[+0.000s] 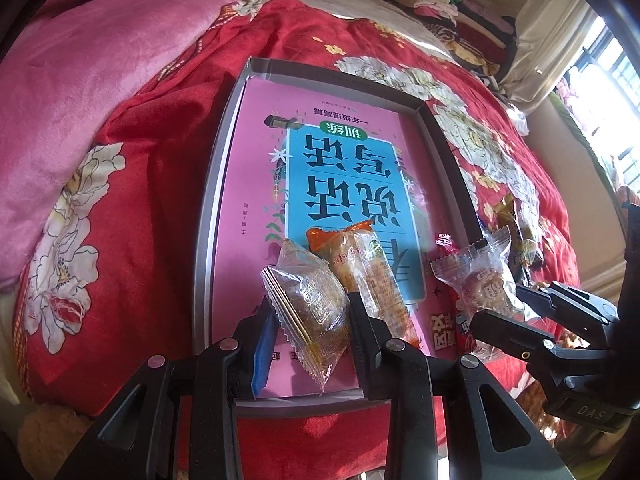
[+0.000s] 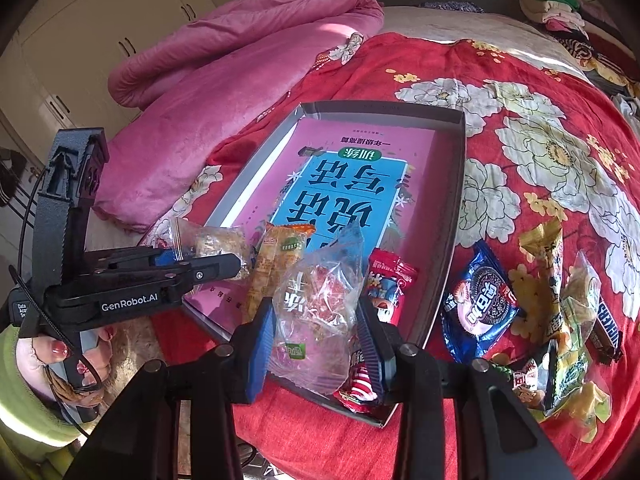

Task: Organize snacks
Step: 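Lower the clear pastry bag and clear candy bag over the tray with both tools, then open left tool to drop pastry bag in tray while right tool releases candy bag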

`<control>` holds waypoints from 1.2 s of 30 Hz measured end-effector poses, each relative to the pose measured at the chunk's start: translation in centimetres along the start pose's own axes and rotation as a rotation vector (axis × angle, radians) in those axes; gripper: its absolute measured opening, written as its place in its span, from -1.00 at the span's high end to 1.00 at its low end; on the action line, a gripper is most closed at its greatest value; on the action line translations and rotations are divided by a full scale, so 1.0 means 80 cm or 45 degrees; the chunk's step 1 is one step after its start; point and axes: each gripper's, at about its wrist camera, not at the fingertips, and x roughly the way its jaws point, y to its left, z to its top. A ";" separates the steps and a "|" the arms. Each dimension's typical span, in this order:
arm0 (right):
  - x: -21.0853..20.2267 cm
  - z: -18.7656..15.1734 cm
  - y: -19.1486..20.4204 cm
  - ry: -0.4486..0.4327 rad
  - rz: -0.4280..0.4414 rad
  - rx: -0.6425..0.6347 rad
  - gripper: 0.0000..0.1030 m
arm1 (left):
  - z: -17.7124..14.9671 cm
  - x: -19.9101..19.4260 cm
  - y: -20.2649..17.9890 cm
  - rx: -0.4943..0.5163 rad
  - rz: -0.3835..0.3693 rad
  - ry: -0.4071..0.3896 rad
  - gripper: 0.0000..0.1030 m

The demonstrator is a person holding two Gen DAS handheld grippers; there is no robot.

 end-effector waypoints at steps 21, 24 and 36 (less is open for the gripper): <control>0.032 -0.017 0.000 0.094 -0.036 -0.034 0.20 | -0.002 0.005 -0.005 0.017 -0.023 0.017 0.33; 0.033 -0.019 -0.002 0.102 -0.032 -0.023 0.20 | -0.003 0.005 -0.006 0.023 -0.021 0.018 0.33; 0.027 -0.019 -0.006 0.104 -0.017 0.006 0.20 | -0.003 0.005 -0.006 0.023 -0.014 0.022 0.31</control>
